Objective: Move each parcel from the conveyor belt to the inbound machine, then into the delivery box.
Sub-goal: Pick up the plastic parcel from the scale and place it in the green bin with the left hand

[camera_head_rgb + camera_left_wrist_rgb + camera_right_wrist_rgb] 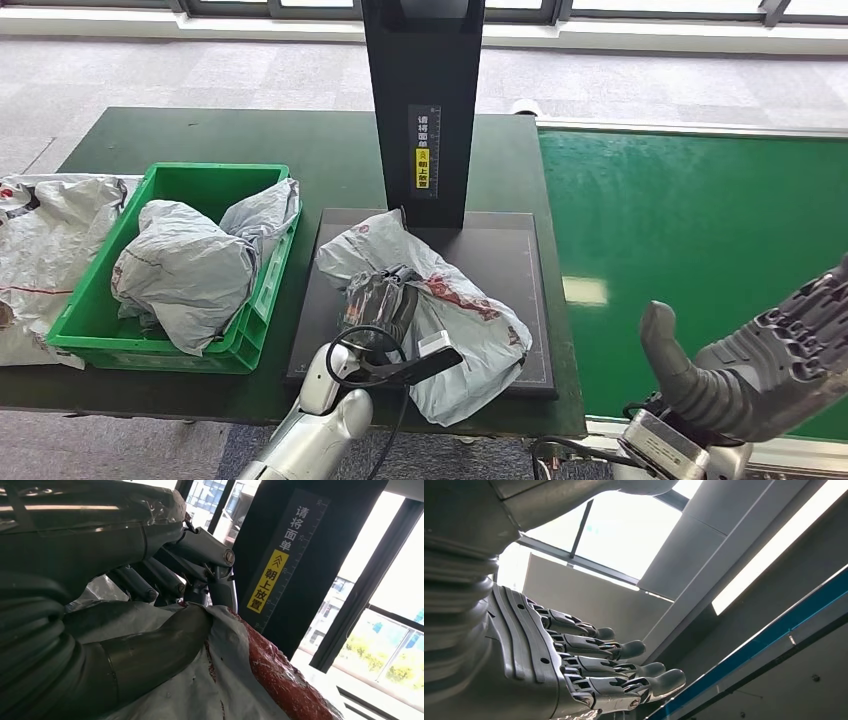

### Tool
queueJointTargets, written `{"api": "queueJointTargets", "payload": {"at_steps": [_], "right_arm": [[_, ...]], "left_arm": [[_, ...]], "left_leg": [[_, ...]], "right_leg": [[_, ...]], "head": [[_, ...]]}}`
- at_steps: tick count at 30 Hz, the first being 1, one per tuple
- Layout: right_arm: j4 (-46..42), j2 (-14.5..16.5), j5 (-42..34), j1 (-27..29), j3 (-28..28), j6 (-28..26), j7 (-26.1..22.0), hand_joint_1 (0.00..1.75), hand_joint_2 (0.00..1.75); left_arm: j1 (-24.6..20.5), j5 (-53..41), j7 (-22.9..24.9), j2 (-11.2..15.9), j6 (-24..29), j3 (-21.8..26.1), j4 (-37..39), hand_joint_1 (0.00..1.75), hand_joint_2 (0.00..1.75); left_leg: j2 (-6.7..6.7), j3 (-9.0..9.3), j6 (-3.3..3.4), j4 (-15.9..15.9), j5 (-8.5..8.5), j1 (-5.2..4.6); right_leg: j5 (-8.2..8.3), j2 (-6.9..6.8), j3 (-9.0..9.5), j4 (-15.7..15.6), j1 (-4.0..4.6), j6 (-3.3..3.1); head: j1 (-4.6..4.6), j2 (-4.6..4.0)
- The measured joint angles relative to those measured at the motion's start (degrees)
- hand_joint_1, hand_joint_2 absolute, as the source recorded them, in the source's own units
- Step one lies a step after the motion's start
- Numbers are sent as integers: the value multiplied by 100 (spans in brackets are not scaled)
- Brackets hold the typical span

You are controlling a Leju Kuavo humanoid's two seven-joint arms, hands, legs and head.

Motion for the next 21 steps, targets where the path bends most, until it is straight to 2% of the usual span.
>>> {"api": "queueJointTargets", "payload": {"at_steps": [11,21], "right_arm": [[-1,0,1,2,-1,0,0,0,175],[-29,-2,15,54,-33,0,2,0,175]], "left_arm": [[44,-26,-33,11,0,17,-209,175,175],[443,-281,-268,115,2,97,-2630,175,175]], "left_leg": [[0,-1,0,0,0,0],[-2,-5,0,-1,-1,0]], "right_leg": [[0,0,-1,0,1,0],[-2,-2,-2,0,1,1]], "head": [[0,0],[0,0]]}}
